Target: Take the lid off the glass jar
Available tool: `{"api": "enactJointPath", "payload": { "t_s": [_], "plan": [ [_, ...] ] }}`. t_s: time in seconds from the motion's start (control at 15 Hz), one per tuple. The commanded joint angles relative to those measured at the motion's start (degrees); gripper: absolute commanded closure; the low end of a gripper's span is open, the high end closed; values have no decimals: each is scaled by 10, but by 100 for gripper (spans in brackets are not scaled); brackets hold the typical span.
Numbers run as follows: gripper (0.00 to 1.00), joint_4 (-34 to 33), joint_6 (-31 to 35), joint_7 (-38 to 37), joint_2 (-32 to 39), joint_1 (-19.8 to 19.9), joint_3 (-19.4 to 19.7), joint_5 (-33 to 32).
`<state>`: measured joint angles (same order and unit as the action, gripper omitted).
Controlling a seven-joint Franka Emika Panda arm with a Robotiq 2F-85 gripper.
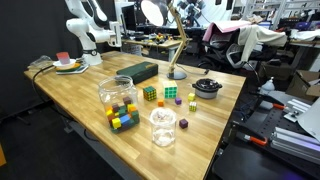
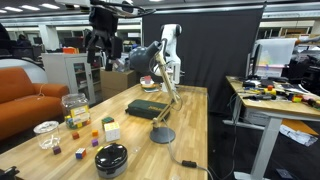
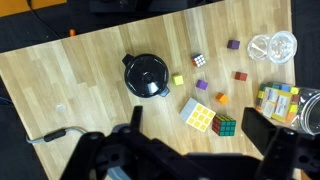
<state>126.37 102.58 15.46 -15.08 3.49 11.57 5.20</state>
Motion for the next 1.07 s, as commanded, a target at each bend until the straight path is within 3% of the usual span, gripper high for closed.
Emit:
{"api": "enactJointPath", "payload": {
  "t_s": [0.0, 0.47, 1.0],
  "plan": [
    [0, -4, -5, 24, 19, -9, -20, 11],
    [0, 6, -18, 34, 54, -46, -80, -11],
    [0, 10, -14, 39, 49, -47, -85, -2]
  ]
}}
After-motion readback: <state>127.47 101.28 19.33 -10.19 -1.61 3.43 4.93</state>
